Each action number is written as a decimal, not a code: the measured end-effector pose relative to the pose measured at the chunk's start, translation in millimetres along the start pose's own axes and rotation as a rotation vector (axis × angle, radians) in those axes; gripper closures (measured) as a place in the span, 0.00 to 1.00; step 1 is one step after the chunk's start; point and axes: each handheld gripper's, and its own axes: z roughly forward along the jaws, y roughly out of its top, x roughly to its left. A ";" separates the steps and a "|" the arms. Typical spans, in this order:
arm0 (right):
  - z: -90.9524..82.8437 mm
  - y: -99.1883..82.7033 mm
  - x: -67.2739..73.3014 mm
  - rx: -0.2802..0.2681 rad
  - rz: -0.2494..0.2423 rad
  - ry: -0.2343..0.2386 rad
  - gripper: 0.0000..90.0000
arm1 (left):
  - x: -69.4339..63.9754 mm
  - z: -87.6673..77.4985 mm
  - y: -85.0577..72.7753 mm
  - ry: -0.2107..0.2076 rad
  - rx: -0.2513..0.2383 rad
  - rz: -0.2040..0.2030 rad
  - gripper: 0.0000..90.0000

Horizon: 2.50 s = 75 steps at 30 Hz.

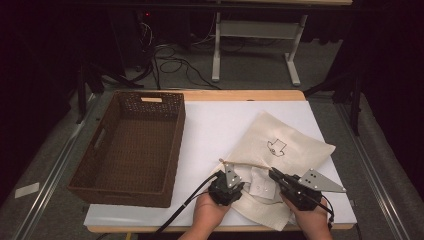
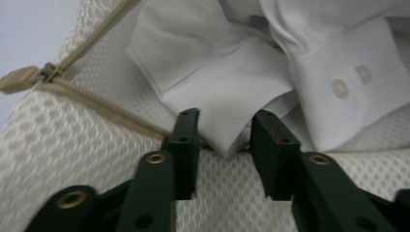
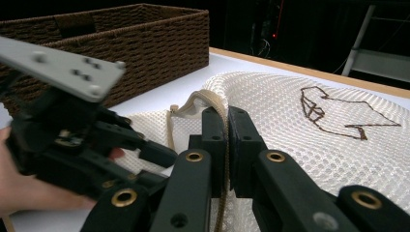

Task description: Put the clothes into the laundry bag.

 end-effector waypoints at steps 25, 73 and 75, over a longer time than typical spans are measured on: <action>-0.1 0.4 -2.3 -0.001 0.005 -0.004 0.98 | -13.0 -13.3 0.2 -0.130 -0.114 -0.047 0.67; -1.0 -2.3 1.2 0.015 -0.022 -0.012 0.98 | 20.4 -116.4 -43.3 -0.120 -0.265 -0.058 0.47; -1.0 -4.9 3.9 0.030 -0.037 -0.014 0.98 | 23.3 -118.1 -40.4 -0.132 -0.306 -0.088 0.46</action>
